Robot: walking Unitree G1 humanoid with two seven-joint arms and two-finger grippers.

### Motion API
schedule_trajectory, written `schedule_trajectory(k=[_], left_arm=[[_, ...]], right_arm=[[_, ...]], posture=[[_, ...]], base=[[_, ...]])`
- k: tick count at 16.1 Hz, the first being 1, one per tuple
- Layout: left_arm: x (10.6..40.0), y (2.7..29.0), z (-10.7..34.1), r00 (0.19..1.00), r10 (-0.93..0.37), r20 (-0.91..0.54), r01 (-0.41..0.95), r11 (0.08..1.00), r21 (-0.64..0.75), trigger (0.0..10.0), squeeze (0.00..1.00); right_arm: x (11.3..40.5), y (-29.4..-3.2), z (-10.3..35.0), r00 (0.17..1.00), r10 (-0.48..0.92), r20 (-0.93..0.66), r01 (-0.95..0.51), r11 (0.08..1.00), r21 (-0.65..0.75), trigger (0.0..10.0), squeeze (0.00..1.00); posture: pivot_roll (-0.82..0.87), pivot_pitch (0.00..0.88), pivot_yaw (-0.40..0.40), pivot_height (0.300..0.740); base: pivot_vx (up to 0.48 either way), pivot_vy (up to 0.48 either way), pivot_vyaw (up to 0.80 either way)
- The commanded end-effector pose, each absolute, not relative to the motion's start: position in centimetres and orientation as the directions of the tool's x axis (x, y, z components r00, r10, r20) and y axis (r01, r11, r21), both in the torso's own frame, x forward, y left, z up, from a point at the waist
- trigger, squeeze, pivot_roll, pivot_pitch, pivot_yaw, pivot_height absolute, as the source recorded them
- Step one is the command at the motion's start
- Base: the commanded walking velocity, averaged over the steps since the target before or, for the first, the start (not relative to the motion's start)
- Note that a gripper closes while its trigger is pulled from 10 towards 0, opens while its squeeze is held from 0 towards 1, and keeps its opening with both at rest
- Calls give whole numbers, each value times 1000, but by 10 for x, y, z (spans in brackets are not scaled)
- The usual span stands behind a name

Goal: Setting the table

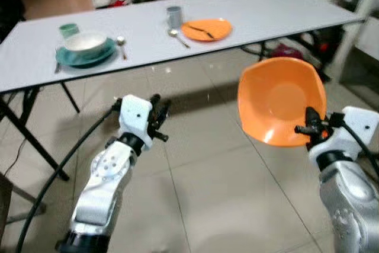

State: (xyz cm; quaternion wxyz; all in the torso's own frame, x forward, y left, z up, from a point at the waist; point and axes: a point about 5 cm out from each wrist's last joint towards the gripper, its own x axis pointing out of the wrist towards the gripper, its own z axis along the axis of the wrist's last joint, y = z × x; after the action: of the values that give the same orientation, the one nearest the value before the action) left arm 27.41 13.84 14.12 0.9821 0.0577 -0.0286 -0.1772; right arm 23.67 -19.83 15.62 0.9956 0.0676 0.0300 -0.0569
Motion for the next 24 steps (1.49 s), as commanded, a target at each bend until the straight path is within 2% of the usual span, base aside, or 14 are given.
schedule_trajectory(k=[1, 5, 24], left_arm=[[276, 141, 141, 939, -342, 31, 336, 933, 129, 10000, 0], [276, 141, 140, 942, -336, 30, 330, 936, 126, 10000, 0], [272, 142, 137, 940, -340, 14, 336, 934, 124, 10000, 0]], right_arm=[[238, -193, 165, 997, -76, -20, 78, 989, 129, 10000, 0], [238, -190, 163, 998, -58, -28, 61, 994, 91, 10000, 0], [233, -192, 160, 997, -56, -45, 60, 992, 114, 10000, 0]], posture=[[1, 0, 65, 740], [-2, 0, 66, 740], [-3, 0, 71, 740]], base=[[341, 0, 0], [339, 0, 0], [340, 0, 0]])
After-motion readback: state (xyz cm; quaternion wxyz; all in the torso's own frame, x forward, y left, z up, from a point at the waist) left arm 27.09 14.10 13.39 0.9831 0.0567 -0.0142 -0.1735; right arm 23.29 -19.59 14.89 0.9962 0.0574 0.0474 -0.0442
